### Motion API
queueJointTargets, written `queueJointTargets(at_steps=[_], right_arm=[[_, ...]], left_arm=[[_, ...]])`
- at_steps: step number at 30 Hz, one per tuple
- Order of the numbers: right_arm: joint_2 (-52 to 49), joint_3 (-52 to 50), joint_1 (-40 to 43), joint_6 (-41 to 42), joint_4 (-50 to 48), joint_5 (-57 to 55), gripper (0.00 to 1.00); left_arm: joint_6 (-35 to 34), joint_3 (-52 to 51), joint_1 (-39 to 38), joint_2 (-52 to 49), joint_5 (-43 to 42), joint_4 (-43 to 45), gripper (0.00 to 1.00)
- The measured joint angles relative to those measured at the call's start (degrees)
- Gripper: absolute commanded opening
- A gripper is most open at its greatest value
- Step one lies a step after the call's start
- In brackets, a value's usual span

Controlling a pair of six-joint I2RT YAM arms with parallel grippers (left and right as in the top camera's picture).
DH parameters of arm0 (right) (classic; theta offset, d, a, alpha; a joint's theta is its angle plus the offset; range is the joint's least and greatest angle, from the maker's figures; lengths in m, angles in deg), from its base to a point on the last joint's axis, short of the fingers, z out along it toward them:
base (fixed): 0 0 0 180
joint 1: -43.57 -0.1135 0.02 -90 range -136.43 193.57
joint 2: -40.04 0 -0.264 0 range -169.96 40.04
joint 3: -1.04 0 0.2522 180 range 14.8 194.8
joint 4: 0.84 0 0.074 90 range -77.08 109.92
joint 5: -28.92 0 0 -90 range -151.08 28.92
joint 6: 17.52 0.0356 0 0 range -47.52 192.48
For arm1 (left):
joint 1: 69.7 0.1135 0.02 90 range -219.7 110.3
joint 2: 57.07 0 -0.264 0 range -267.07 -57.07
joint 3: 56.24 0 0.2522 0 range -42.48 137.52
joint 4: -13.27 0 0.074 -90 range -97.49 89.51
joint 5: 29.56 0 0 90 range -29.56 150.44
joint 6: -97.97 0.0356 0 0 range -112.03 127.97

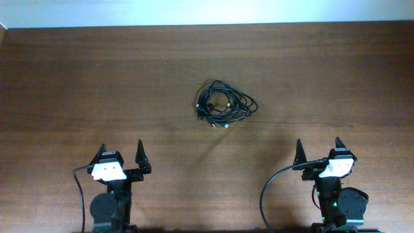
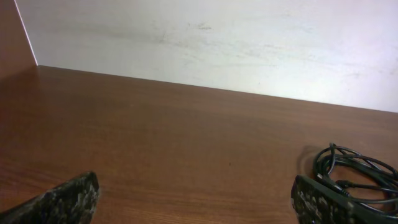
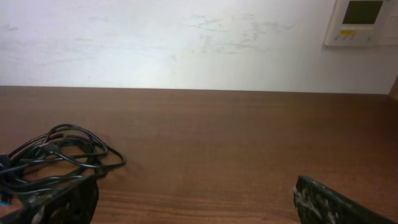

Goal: Untangle cables

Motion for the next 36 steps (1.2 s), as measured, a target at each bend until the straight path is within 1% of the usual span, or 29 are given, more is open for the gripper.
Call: queueJointTargets(at_steps=[5,6,7,8,10,11,12,13,14,15,16,17,18,19,20,21,22,23,24,25,26,27,29,30,31,33,35,36], right_arm=[[0.0,0.0,0.0,0.0,0.0,0.1,0.99],[0.0,0.0,0.0,5.6,-0.3,2.6,0.99],[0.0,0.0,0.0,7.5,-0.3,3.3,0.99],[0.0,0.0,0.0,13.7,-0.5,5.0,0.99],[0.0,0.0,0.0,18.9,-1.4,7.5,0.99],[0.0,0.1,0.0,20.3,-0.4,11.4,0.99],[-0.1,0.5,0.0,20.6,0.5,13.0,0.99],[-0.5,1.7,0.0,20.7,3.3,14.0,0.99],[-1.7,4.5,0.0,20.3,7.2,15.0,0.99],[-3.5,7.7,0.0,19.5,8.3,15.5,0.98],[-5.4,10.7,0.0,19.3,9.5,15.5,0.99],[-10.2,18.4,0.0,19.0,10.7,15.3,0.99],[-13.2,23.9,0.0,18.0,12.3,15.0,0.99],[-20.1,35.1,0.0,16.6,16.6,15.0,0.99],[-26.2,42.1,0.0,15.2,27.2,14.8,0.99],[-35.0,51.1,0.0,13.9,32.7,14.2,0.99],[-46.6,62.4,0.0,12.5,36.9,13.0,0.99],[-54.8,70.6,0.0,11.3,48.3,11.6,0.99],[-60.8,77.7,-0.6,10.4,53.6,9.9,0.99],[-65.5,83.1,-1.7,9.2,56.8,8.5,0.99],[-70.3,89.9,-4.9,6.4,57.7,7.4,0.99],[-71.6,93.7,-7.7,5.0,58.3,6.9,0.99],[-72.2,100.9,-11.8,4.7,60.9,2.9,0.99],[-72.2,103.4,-12.6,4.8,62.5,0.7,0.98],[-72.3,105.0,-12.7,4.9,63.4,-1.6,0.99],[-73.1,105.4,-12.7,4.9,64.7,-3.8,0.99],[-74.2,105.4,-12.8,4.9,65.6,-4.5,0.99],[-74.3,105.4,-12.8,4.7,66.7,-4.5,0.96]], left_arm=[[0.0,0.0,0.0,0.0,0.0,0.0,0.99],[0.0,0.0,0.0,0.0,0.0,0.0,0.99],[0.0,0.0,0.0,0.0,-0.3,0.0,0.99],[0.0,0.0,0.0,-0.2,-1.8,0.1,0.99],[0.0,0.0,0.0,-0.8,-3.8,0.3,0.99],[0.3,0.3,0.0,-0.9,-5.6,-0.6,0.99],[0.5,3.0,0.0,-1.4,-6.3,-6.5,0.99],[0.7,5.0,0.0,-2.1,-6.5,-10.2,0.99],[1.1,10.2,0.0,-5.0,-6.7,-15.0,0.99],[1.6,19.7,0.0,-9.7,-6.8,-16.2,0.99],[1.6,24.2,0.0,-12.2,-6.8,-18.5,0.99],[1.7,33.5,0.0,-18.5,-7.4,-22.1,0.99],[1.7,42.1,0.0,-25.2,-7.9,-24.1,0.99],[1.8,54.9,0.0,-35.2,-8.9,-28.7,0.99],[1.7,59.2,0.0,-38.8,-9.1,-35.3,0.99],[1.8,65.4,-0.2,-43.3,-9.5,-40.5,0.99],[1.8,77.5,-0.2,-52.3,-9.7,-41.9,0.99],[2.0,82.3,-0.1,-56.3,-9.8,-45.7,0.99],[3.1,87.8,-0.2,-60.5,-11.2,-52.9,0.99],[3.3,89.7,-0.1,-62.2,-12.6,-53.9,0.99],[3.7,91.9,-0.1,-64.3,-17.2,-56.4,0.99],[4.2,92.1,-0.2,-66.0,-21.3,-55.4,0.99],[4.1,92.7,-0.9,-70.6,-24.3,-52.1,0.99],[4.1,92.9,-2.1,-73.0,-24.3,-51.5,0.99],[4.0,93.5,-5.0,-76.1,-23.6,-49.2,0.99],[4.0,93.8,-11.5,-81.9,-21.5,-45.1,0.99],[3.9,94.7,-17.7,-89.2,-17.3,-40.9,0.99],[3.9,94.7,-20.2,-93.8,-15.4,-40.9,0.99]])
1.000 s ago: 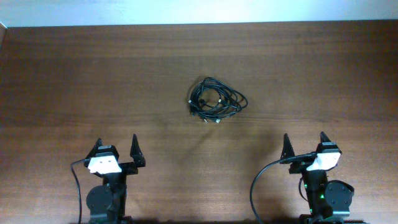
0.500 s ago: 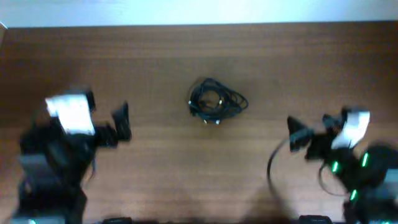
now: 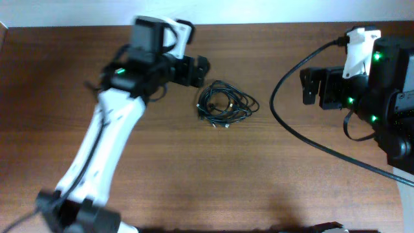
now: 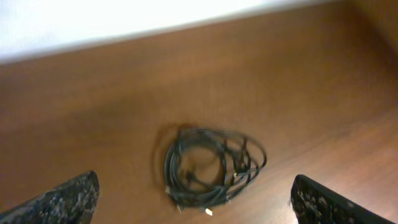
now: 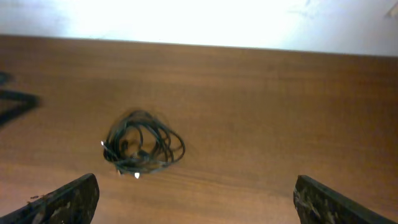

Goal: Untangle cables

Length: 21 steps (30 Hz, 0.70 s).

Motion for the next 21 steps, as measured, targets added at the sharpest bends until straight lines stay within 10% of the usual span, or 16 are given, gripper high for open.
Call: queueJointTargets(at_steps=[5,9,13,21], right_arm=[[0.0,0.0,0.0,-3.1,3.3,-0.1,0.95],[0.0,0.0,0.0,-3.2,3.7,-0.1,0.94],[0.0,0.0,0.0,-3.3,3.7,-0.1,0.95],[0.0,0.0,0.0,-3.3,5.4,-0.1,0.94]], left_arm=[[3.2,0.1,-3.2,-22.7,1.7,-4.7,0.99],[32.5,0.1,-3.6,-26.6,-12.0,-15.2,0.9],[47.4,0.1,-4.0,-26.4,-15.0,-13.3,0.99],[51.5,-0.4,-4.5,-26.4,-15.3,-6.6,0.85]])
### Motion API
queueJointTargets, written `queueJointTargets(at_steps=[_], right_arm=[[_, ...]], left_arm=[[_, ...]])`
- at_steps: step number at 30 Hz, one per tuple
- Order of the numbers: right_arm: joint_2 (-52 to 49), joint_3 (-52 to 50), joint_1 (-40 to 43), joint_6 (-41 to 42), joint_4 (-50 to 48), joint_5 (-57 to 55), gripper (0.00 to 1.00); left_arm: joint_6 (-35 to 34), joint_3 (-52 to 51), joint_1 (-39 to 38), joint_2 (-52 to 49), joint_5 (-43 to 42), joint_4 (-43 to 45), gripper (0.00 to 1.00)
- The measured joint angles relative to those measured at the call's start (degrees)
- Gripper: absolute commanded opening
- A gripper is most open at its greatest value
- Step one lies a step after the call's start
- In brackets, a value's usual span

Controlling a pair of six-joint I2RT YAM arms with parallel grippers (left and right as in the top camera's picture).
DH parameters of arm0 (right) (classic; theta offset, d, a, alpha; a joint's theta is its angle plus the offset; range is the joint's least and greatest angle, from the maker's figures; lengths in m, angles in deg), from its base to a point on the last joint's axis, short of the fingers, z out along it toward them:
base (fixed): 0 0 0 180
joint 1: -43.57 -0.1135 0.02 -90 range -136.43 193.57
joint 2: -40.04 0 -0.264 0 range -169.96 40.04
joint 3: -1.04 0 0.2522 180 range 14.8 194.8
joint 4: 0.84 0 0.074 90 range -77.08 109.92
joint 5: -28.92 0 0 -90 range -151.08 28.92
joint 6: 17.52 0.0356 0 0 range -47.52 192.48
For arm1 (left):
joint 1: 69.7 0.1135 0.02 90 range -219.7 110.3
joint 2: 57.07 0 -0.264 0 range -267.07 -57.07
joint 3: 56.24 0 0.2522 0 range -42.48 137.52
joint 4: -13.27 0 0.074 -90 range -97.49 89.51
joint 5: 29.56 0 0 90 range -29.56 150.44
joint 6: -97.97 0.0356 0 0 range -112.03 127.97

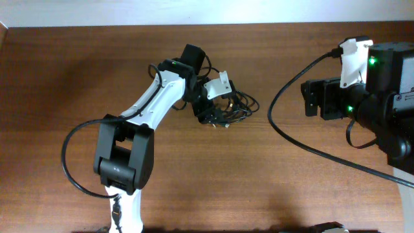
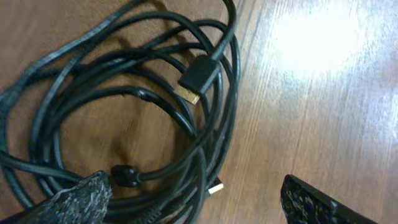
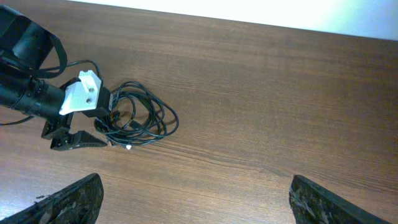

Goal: Untangle cables

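Note:
A tangled bundle of thin black cables (image 1: 231, 105) lies on the brown table, a little behind its middle. Up close, the coils (image 2: 124, 106) show a black USB plug (image 2: 198, 74) and a small metal connector tip (image 2: 216, 186). My left gripper (image 1: 208, 111) is open and low over the bundle's left edge. One finger (image 2: 68, 200) is over the cable strands and the other (image 2: 317, 202) over bare wood. My right gripper (image 3: 199, 208) is open and held high at the table's right side. Below it lie the bundle (image 3: 140, 118) and the left gripper (image 3: 68, 135).
The wooden table (image 1: 272, 188) runs back to a white wall (image 1: 259, 10). The left arm (image 1: 152, 103) reaches across the table from its base at the front. The right arm's black supply cable (image 1: 284, 129) loops above the table's right side.
My left gripper was high at the back left of the bundle; it is now low, straddling the bundle's left edge. The right arm has barely shifted. The bundle lies where it was.
At first both arms were folded at the front edge with grippers open, and the bundle lay apart behind the middle. Then both were raised, looking down on it from left and right. Now the left gripper is down at the cables, still open.

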Motion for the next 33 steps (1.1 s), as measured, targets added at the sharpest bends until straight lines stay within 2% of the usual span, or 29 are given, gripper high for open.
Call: queueJointTargets(at_steps=[3,5,8,9,10,11,12,16,19,20,22,23,25,27,28,31,33], right_arm=[[0.0,0.0,0.0,0.0,0.1,0.0,0.95],[0.0,0.0,0.0,0.0,0.2,0.0,0.95],[0.0,0.0,0.0,0.0,0.3,0.0,0.95],[0.0,0.0,0.0,0.0,0.3,0.0,0.95],[0.0,0.0,0.0,0.0,0.3,0.0,0.95],[0.0,0.0,0.0,0.0,0.3,0.0,0.94],[0.0,0.0,0.0,0.0,0.3,0.0,0.95],[0.0,0.0,0.0,0.0,0.3,0.0,0.95],[0.0,0.0,0.0,0.0,0.3,0.0,0.94],[0.0,0.0,0.0,0.0,0.3,0.0,0.92],[0.0,0.0,0.0,-0.1,-0.2,0.0,0.91],[0.0,0.0,0.0,0.3,-0.9,0.0,0.91],[-1.2,0.0,0.0,1.1,-1.1,0.5,0.91],[-4.4,0.0,0.0,1.6,-3.3,7.7,0.92],[-7.5,0.0,-0.1,1.8,-8.0,19.0,0.92],[-10.8,-0.1,-1.6,0.2,-13.6,35.3,0.98],[-11.2,-0.1,-4.7,-5.4,-13.9,42.6,0.98]], left_arm=[[-2.3,-3.7,-0.8,0.0,1.2,-0.7,0.84],[-4.7,-4.3,-1.8,0.0,4.1,-1.3,0.73],[-6.2,-5.1,-2.3,0.0,5.7,0.8,0.68],[-6.3,-5.4,-2.8,0.0,5.9,1.2,0.57],[-6.3,-5.5,-3.4,0.0,6.0,1.8,0.54],[-6.7,-5.5,-3.8,0.0,6.1,2.2,0.15],[-6.8,-5.5,-3.9,0.0,6.1,2.2,0.0],[-8.1,-5.5,-4.0,-1.0,6.1,2.3,0.0],[-13.5,-3.5,-4.0,-0.8,6.8,-1.9,0.0],[-15.8,0.5,-4.0,0.7,7.8,-7.8,0.0],[-18.7,9.1,-4.0,7.1,8.8,-12.3,0.0],[-20.9,19.6,-4.0,11.7,9.3,-16.1,0.0],[-23.0,30.6,-4.0,27.2,9.3,-16.1,0.0],[-23.9,32.3,-4.0,36.5,10.7,-16.5,0.0],[-24.9,32.4,-4.0,39.1,14.3,-16.8,0.0],[-27.7,31.1,-4.0,37.9,22.1,-17.4,0.0],[-28.5,31.0,-4.0,38.0,26.5,-17.1,0.0]])
